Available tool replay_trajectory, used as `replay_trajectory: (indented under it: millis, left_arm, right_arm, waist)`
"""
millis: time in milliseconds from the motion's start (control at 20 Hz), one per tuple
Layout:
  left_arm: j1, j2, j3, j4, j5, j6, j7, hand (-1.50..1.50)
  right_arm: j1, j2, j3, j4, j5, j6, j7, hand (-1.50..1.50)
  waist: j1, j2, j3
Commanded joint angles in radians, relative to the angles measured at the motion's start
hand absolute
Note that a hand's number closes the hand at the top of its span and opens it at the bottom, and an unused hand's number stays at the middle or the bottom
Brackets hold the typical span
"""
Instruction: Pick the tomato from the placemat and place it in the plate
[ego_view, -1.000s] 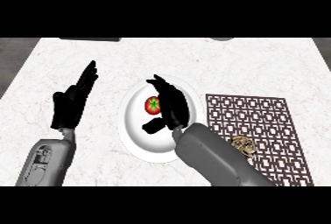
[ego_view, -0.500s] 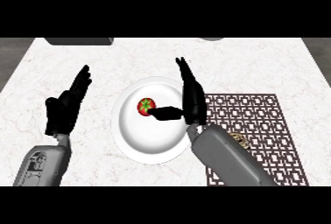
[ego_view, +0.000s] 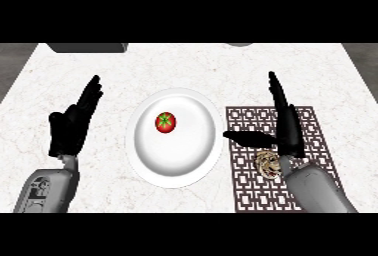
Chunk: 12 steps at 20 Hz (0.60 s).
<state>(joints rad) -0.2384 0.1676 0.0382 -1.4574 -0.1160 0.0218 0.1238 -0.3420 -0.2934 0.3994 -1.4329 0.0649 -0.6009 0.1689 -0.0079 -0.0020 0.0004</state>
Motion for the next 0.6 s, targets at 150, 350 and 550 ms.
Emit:
replay_trajectory:
  millis: [150, 350, 550]
  left_arm:
    - [0.026, 0.016, 0.009, -0.034, 0.013, -0.037, 0.011, 0.00]
    - [-0.025, -0.022, 0.007, 0.050, -0.017, 0.002, -0.026, 0.00]
    - [-0.008, -0.014, 0.003, -0.052, -0.024, -0.008, 0.047, 0.00]
  right_arm:
    - [0.157, -0.142, -0.175, -0.051, -0.121, 0.207, -0.176, -1.50]
    - [0.188, -0.145, -0.259, -0.028, -0.162, 0.317, -0.211, -1.50]
    - [0.205, -0.076, -0.306, 0.043, -0.123, 0.342, -0.292, -1.50]
  waist:
    - [0.006, 0.001, 0.000]
    - [0.004, 0.002, 0.000]
    - [0.008, 0.001, 0.000]
